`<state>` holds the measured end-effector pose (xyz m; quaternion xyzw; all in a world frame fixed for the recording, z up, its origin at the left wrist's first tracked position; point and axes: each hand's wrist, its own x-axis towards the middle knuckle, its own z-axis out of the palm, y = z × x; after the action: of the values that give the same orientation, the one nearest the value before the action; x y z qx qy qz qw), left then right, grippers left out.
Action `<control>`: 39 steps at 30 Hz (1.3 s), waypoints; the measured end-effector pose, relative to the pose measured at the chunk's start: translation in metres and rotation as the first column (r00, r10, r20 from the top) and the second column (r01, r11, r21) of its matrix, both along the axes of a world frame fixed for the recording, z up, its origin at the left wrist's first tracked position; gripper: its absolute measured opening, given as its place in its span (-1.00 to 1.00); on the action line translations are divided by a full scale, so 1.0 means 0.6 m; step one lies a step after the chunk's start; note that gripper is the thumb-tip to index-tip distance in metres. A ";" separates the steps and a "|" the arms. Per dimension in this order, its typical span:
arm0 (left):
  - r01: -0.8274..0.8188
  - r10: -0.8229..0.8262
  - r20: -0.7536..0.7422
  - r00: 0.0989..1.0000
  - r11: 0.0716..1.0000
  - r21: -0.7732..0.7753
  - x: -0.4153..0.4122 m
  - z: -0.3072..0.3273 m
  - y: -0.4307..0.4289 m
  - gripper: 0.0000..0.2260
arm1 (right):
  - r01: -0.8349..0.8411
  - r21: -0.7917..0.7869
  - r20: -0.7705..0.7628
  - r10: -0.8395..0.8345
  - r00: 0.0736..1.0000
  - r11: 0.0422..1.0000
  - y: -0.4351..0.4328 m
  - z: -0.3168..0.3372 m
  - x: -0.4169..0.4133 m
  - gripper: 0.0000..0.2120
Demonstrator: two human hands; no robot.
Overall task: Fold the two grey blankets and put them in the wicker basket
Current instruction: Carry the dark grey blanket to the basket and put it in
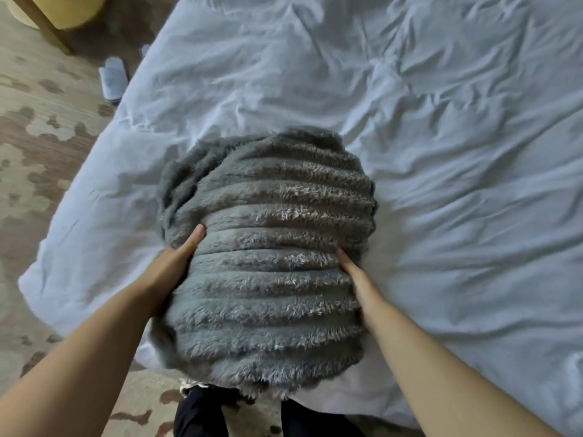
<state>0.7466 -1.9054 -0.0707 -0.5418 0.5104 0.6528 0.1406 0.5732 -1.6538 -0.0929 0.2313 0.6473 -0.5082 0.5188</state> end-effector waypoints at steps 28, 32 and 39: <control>-0.527 0.270 -0.820 0.505 0.848 -0.045 0.413 0.670 -0.348 -0.71 | -0.584 -0.520 -0.559 0.268 0.784 0.623 -0.566 0.658 0.287 -0.72; -0.601 0.384 -0.795 0.470 0.799 0.030 0.532 0.694 -0.410 -0.67 | -0.628 -0.525 -0.568 0.313 0.762 0.575 -0.676 0.691 0.374 -0.46; -0.598 0.476 -0.757 0.447 0.788 0.143 0.630 0.684 -0.529 -0.50 | -0.637 -0.577 -0.529 0.361 0.768 0.511 -0.824 0.688 0.456 -0.70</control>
<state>1.1247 -2.2226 0.3400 -0.3572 0.3673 0.7880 -0.3414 0.8469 -2.1485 0.3200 -0.2873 0.5067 -0.5788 0.5707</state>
